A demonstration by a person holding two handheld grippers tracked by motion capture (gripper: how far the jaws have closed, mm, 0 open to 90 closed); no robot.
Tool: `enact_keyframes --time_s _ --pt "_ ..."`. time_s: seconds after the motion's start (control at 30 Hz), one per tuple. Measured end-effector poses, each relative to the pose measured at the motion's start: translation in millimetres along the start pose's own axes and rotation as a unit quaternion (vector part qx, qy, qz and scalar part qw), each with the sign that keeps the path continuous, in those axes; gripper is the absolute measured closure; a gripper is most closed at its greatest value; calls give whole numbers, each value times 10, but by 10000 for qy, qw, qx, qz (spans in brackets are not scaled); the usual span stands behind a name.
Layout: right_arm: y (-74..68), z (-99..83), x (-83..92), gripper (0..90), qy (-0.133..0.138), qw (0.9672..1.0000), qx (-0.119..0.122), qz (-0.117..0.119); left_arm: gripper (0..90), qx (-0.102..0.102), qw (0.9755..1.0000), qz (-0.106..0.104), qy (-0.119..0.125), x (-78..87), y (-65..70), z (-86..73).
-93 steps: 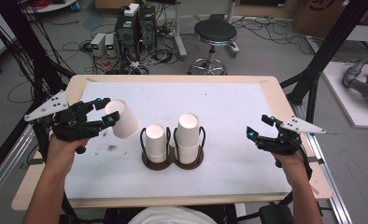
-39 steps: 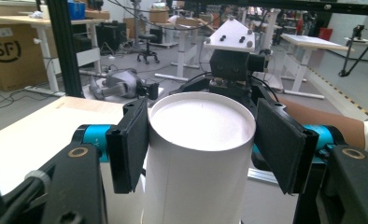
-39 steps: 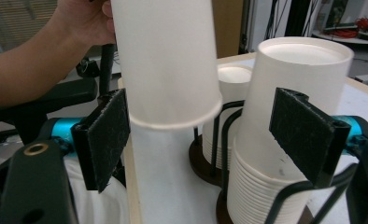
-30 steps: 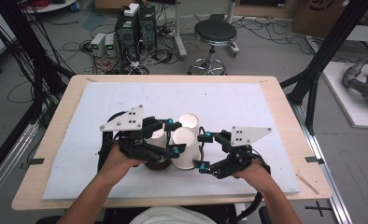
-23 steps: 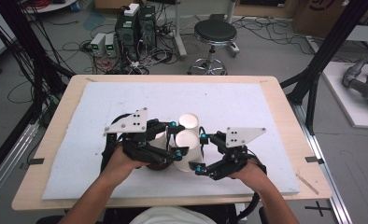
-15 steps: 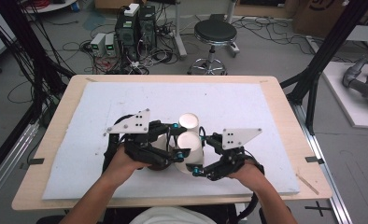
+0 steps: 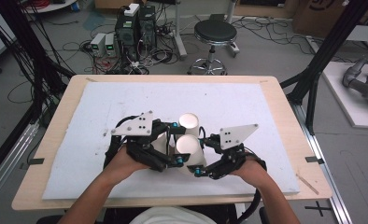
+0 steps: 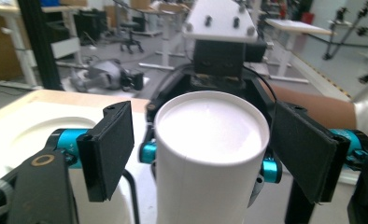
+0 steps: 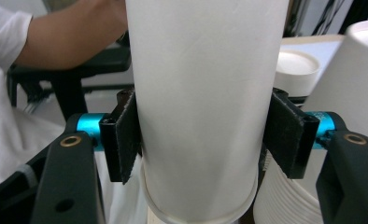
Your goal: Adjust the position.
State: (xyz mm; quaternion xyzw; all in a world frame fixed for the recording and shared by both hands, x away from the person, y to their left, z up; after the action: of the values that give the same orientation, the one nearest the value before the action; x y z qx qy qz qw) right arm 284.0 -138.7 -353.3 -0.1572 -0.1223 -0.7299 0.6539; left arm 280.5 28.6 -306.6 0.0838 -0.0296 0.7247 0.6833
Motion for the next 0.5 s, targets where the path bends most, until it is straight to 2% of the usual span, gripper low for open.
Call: enact_keyframes --time_s 0.03,0.13,0.23,0.3,0.37,0.5 --pt "-6 12 -18 346 -37 10000 18 56 240 9 10000 -66 -71 -30 11 -16" --pt "-19 16 -27 343 -53 9999 22 119 355 -54 9998 -159 -74 -32 21 -21" --pt "-21 18 -19 283 104 9999 100 52 356 23 9998 -181 9 1 7 -3" --pt "-34 15 -18 175 228 9997 90 -49 357 25 9998 -154 101 32 -2 15" --pt "-25 7 -28 168 271 9995 25 -172 358 26 9997 -145 197 53 -2 34" --pt "-4 2 -65 176 372 9991 -35 -202 359 14 9996 -110 262 58 1 47"
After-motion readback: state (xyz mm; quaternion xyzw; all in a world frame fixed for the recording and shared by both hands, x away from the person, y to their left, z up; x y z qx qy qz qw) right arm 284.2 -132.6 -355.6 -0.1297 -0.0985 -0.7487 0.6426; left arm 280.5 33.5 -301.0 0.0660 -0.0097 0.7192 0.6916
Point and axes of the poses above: each handheld gripper's, and its own axes: x roughly backward along the jaws, z roughly out of its top, y roughly to its right, the point moved 5 cm from there along -x, roughly forward along the jaws, and after that the axes turned 3 degrees about -z, right-handed, at the moved point
